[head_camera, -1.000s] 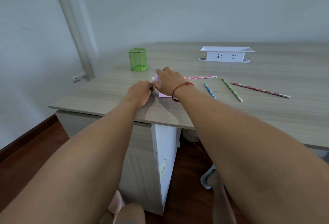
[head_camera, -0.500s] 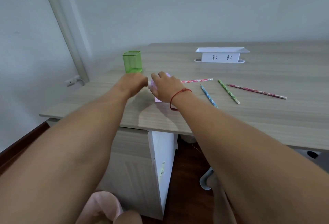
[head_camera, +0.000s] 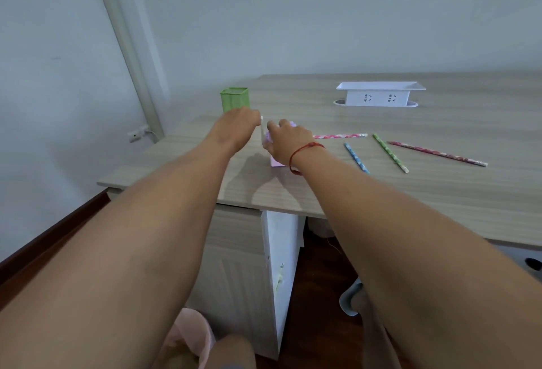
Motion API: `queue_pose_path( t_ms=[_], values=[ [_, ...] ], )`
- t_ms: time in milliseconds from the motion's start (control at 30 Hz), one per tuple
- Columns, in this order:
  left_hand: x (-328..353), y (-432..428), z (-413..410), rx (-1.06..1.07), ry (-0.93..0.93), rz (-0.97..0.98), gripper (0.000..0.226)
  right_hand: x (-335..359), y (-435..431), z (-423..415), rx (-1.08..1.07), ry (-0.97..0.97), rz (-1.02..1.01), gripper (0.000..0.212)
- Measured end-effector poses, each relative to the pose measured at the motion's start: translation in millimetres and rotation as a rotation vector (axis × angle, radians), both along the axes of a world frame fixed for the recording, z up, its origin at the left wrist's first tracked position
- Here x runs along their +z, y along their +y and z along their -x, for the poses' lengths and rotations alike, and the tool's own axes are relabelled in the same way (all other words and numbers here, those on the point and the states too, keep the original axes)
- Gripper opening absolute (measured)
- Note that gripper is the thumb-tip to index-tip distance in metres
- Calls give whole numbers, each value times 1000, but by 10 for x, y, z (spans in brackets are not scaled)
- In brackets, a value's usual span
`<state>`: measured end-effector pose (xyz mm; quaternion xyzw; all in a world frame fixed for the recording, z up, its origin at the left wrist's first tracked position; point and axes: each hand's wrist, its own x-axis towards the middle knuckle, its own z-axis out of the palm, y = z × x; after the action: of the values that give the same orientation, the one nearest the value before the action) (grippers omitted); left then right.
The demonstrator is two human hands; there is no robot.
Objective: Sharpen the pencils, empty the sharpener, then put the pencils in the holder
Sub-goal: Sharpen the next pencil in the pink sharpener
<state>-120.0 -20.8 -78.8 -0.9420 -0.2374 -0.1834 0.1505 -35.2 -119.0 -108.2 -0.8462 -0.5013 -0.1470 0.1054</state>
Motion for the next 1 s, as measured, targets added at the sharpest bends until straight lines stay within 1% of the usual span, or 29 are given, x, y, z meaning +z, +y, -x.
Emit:
queue_pose_path(
  t_ms=[133,267,400,600,733,900,1000],
  values=[
    [-6,-166,173,-41,-59,31,22,43,12,11,-17,41,25,40],
    [-253,-291,335,-125,-46,5,19,68,12,7,-8,67,62,44],
    [-426,-275,320,-91,1,78,24,43,33,-17,-3,77,46,42],
    [-465,-97,313,-136,45,170,26,46,54,-119,43,67,99,45],
    [-453,-78,278,-126,92,151,26,31,54,-121,51,50,72,43],
    [-536,-61,141,-97,146,148,31,15,39,-159,88,51,58,46],
    [-517,26,14,-67,228,122,31,-15,44,-169,109,54,7,45]
  ],
)
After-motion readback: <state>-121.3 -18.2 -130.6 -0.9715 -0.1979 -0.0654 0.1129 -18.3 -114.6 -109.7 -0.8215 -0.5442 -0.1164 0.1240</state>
